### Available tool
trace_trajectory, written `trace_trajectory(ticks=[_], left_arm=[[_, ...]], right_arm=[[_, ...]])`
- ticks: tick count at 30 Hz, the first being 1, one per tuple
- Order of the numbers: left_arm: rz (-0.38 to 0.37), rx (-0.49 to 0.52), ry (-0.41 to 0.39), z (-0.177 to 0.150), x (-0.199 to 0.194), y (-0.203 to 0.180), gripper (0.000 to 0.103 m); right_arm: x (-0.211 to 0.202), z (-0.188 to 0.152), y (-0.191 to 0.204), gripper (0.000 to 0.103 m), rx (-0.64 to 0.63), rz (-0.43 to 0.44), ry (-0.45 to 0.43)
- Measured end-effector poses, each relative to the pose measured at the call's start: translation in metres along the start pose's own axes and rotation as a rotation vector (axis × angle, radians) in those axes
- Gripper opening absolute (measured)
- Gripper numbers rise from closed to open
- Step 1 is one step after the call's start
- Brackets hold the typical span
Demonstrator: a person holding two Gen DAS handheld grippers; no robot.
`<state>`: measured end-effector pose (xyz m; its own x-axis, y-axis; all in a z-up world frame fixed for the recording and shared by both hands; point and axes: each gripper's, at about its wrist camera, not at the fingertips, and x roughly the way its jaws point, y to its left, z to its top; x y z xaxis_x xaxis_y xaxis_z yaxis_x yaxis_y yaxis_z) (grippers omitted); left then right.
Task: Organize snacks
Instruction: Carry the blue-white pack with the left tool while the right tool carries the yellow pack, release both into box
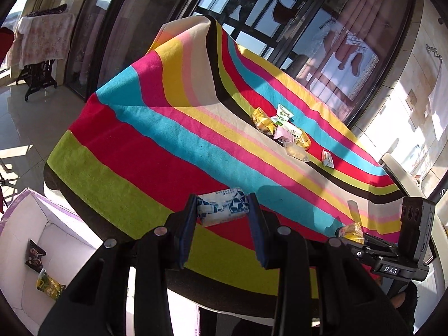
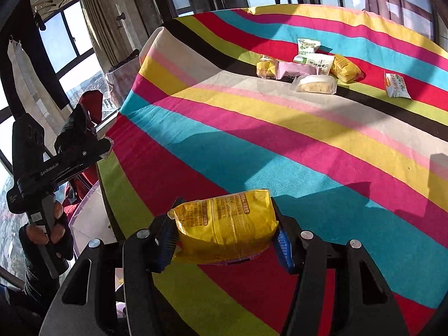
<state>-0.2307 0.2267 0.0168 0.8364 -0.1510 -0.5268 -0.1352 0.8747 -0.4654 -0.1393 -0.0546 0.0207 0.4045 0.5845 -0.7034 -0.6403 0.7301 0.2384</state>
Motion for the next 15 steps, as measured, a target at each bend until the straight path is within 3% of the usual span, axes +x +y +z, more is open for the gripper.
trace_trajectory(ticks=[9,15], left_arm=[[0.062,-0.096,0.038,-0.03,-0.032,0.046,0.036],[0.165,-0.162,0.091,-0.06,-0.039,0.082,0.036]], right_arm=[[0.022,0.005,0.061,0.057,-0.135,0.099,0.029],[0.041,-0.004,0.121,0.057,-0.266,0.211,0.071]])
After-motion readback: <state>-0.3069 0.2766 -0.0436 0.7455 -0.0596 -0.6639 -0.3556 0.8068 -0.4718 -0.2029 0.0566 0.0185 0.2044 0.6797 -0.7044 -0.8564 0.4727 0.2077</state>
